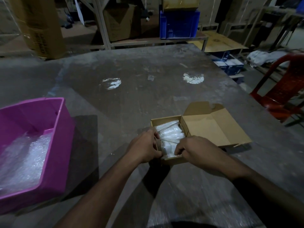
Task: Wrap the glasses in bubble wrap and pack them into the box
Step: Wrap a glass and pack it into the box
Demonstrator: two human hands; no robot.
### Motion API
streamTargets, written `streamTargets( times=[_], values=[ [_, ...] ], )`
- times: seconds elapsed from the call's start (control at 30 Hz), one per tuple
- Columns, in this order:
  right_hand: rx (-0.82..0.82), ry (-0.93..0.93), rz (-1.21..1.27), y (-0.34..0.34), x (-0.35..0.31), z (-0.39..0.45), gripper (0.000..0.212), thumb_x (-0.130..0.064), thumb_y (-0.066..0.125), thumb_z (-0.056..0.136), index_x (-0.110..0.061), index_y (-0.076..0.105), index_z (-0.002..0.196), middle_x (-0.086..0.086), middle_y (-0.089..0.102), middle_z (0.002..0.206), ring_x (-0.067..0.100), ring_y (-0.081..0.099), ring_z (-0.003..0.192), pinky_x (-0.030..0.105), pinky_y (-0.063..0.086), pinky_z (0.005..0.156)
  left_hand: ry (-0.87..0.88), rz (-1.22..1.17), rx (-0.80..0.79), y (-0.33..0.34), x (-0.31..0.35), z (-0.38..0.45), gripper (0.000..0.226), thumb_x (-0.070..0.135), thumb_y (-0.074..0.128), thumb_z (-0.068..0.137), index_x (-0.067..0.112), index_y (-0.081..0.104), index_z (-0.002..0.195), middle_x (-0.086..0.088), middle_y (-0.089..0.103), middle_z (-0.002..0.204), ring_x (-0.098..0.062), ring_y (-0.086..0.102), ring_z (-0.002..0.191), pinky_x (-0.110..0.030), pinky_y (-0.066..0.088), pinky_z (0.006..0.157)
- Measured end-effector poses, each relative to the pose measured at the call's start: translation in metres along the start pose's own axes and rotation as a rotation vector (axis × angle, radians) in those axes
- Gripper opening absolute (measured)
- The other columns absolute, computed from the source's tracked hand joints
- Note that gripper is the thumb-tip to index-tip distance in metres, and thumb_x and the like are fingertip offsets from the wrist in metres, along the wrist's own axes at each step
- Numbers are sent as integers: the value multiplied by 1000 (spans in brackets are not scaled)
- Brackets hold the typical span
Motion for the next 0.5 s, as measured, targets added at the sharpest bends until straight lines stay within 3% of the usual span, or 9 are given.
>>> streamTargets(
  times=[0.07, 0.13, 0.33, 0.5],
  values=[
    [49, -30, -142, 0, 9, -1, 34, -19, 52, 92, -32, 74, 114, -9, 70, 117, 13, 64, 103, 33, 47, 88, 59, 59, -26, -2, 4, -1, 61, 31, 87, 68, 36, 56, 120, 10, 56, 109, -15, 61, 96, -39, 55, 85],
    [69, -56, -235, 2, 13, -3, 34, -19, 53, 93, -33, 73, 116, -8, 70, 117, 12, 66, 100, 34, 45, 88, 77, 126, -45, -2, 6, -2, 60, 40, 85, 73, 37, 58, 126, 8, 52, 116, -14, 58, 100, -39, 54, 88],
    [82, -62, -262, 7, 16, -5, 30, -15, 56, 90, -32, 75, 106, -9, 71, 102, 9, 65, 82, 35, 45, 85, 88, 196, 40, -2, 9, 0, 54, 57, 81, 74, 35, 65, 121, 6, 55, 120, -12, 57, 103, -33, 51, 81],
    [-3, -49, -328, 11, 12, -3, 28, -13, 53, 90, -29, 71, 103, -7, 65, 97, 15, 61, 88, 40, 35, 85, 115, 234, 67, 0, 10, 2, 55, 59, 82, 72, 32, 67, 118, 6, 58, 118, -13, 56, 103, -36, 54, 82]
  ],
)
Point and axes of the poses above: each hand's wrist, its own z-axis towards the middle knuckle, its own y-axis out of the palm, x = y × z, the point moved 2 cm from there along z, towards the middle knuckle
